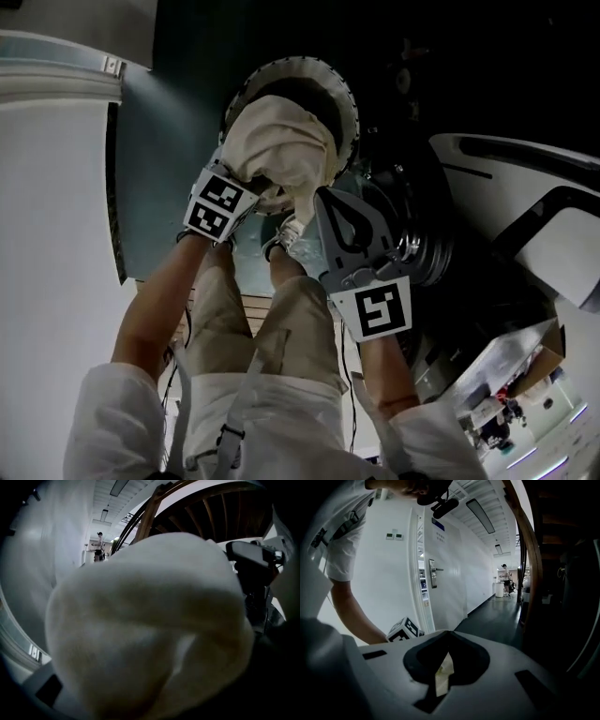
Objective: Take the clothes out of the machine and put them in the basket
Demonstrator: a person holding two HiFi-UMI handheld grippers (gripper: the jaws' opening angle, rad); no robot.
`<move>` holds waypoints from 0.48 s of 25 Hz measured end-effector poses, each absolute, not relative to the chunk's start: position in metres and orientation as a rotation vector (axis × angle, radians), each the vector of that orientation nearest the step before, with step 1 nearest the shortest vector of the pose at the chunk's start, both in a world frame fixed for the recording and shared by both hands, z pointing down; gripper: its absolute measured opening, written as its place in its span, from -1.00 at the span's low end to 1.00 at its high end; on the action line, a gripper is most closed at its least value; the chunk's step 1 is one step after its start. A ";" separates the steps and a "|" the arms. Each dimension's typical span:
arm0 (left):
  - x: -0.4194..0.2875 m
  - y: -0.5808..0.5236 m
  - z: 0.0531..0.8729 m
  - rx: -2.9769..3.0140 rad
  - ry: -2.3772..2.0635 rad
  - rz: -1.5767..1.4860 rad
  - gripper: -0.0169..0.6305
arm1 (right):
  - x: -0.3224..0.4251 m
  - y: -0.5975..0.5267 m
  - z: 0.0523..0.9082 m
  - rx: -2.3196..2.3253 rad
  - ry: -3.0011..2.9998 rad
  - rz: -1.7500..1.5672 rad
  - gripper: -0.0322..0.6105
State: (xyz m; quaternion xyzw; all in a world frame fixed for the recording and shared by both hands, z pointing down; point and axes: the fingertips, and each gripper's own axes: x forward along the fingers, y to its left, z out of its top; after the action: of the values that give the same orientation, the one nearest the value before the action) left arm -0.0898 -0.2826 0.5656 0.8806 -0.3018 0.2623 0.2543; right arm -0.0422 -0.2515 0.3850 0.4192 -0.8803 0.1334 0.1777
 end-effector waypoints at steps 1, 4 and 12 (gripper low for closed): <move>-0.084 -0.284 0.587 2.369 -0.807 0.722 -0.17 | -0.040 -0.252 0.400 1.187 -2.486 0.394 -0.86; -0.065 -0.290 0.649 2.314 -0.776 0.754 -0.17 | -0.034 -0.253 0.440 1.189 -2.482 0.442 -0.86; -0.026 -0.297 0.787 2.168 -0.692 0.895 -0.14 | -0.020 -0.250 0.520 1.194 -2.479 0.501 -0.86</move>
State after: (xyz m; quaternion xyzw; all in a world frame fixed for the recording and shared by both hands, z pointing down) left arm -0.0257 -0.2974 0.7875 0.8334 -0.2660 0.3439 0.3412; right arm -0.0201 -0.2500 0.5205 0.4206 -0.8733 0.1765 0.1713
